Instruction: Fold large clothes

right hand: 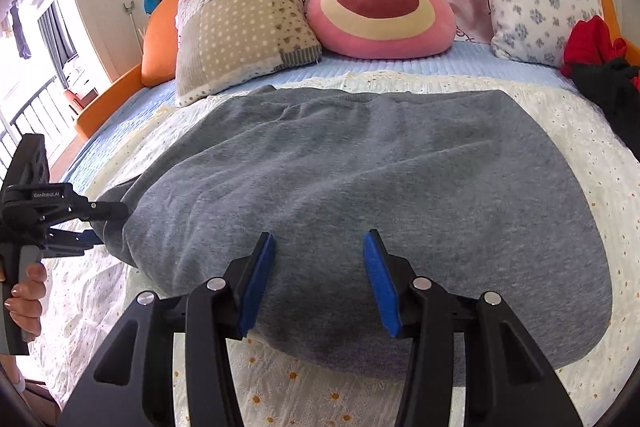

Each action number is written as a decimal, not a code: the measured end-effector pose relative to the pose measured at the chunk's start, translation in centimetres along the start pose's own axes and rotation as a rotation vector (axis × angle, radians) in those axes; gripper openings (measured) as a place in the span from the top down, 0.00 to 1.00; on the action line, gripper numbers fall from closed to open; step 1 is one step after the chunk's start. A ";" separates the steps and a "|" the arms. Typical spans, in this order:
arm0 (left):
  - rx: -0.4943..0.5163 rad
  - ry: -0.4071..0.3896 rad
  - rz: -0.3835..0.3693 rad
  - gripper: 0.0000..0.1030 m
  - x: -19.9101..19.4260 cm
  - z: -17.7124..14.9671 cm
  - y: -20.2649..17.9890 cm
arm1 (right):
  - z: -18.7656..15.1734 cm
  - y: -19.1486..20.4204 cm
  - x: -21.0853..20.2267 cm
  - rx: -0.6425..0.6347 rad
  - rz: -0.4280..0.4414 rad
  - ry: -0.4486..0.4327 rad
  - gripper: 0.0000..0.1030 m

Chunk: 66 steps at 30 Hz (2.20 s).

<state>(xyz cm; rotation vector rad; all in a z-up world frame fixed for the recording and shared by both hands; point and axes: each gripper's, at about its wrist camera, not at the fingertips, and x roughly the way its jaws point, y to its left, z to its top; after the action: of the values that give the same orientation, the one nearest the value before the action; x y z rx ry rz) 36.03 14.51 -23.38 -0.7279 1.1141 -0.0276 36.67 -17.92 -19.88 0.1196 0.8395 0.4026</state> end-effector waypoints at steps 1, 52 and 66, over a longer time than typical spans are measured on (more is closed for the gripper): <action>0.007 0.005 0.004 0.44 0.2 0.2 -0.1 | 0.0 -0.1 0.1 0.008 0.001 0.001 0.54; 0.887 0.163 0.422 0.81 15.2 -18.6 -39.4 | -8.1 3.4 0.7 -0.227 -0.206 0.029 0.77; 1.180 0.100 0.477 0.29 14.8 -27.5 -41.4 | -8.1 4.2 1.0 -0.285 -0.259 0.032 0.76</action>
<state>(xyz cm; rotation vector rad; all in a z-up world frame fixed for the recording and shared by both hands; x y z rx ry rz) 33.91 -37.13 -19.27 0.5964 1.1167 -0.2912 30.04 -14.13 -24.92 -0.2580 0.8089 0.2766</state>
